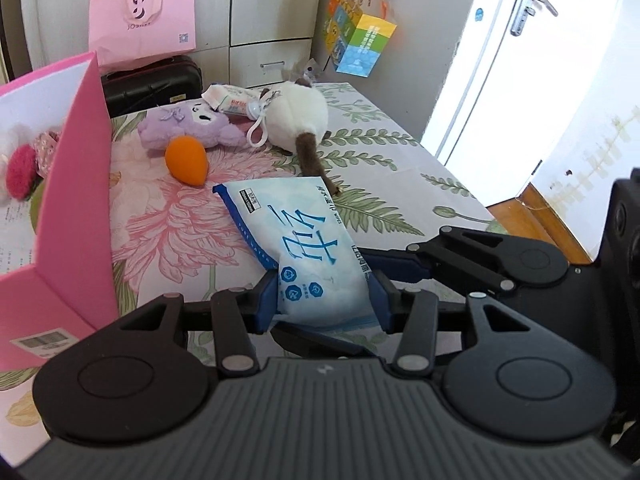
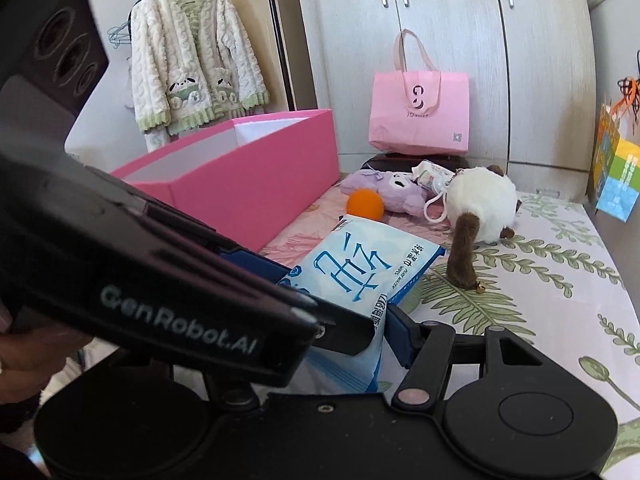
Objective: Organize soft objects
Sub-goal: 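Lift the blue wipes pack with both tools and carry it over the shoebox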
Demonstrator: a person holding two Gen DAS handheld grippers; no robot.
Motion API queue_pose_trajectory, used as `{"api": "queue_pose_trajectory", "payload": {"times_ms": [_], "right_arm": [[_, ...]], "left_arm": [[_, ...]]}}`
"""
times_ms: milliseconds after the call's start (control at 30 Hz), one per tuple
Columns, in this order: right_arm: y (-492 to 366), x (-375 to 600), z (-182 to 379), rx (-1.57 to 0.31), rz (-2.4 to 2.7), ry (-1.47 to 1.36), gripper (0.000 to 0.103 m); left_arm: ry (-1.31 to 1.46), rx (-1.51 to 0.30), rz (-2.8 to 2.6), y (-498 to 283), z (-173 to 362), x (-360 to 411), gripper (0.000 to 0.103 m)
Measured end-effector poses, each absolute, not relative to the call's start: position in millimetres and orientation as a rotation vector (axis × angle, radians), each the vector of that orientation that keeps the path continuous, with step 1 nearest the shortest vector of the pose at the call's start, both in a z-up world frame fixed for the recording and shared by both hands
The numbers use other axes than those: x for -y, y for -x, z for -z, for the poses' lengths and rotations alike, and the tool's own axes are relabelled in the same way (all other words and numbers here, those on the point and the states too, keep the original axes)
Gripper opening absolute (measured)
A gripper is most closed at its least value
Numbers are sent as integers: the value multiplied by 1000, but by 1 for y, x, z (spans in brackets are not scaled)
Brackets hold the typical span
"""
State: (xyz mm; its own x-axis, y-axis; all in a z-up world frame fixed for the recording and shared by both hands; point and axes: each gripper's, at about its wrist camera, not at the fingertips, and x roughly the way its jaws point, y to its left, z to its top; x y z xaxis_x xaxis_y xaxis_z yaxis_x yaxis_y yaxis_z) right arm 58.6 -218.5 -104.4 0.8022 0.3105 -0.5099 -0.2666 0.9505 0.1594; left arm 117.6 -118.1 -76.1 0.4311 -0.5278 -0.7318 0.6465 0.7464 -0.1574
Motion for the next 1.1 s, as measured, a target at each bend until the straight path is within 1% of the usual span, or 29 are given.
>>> {"api": "queue_pose_trajectory", "payload": {"times_ms": [367,667,867,1100], "right_arm": [[-29,189,60,-574,-323,17,67],[-13,154,18,-515,-400,149,67],[-22,124,-5,-454,-454,175,68],[-57,90,-26,-390,-537,158,69]], "left_arm": [[-124,-841,766,-89,35,81,45],[-116,-789,737,-72,-6,39,45],[-90,-721,686,-80,-33,1,46],[-60,-654,586,-107,-54,-38,45]]}}
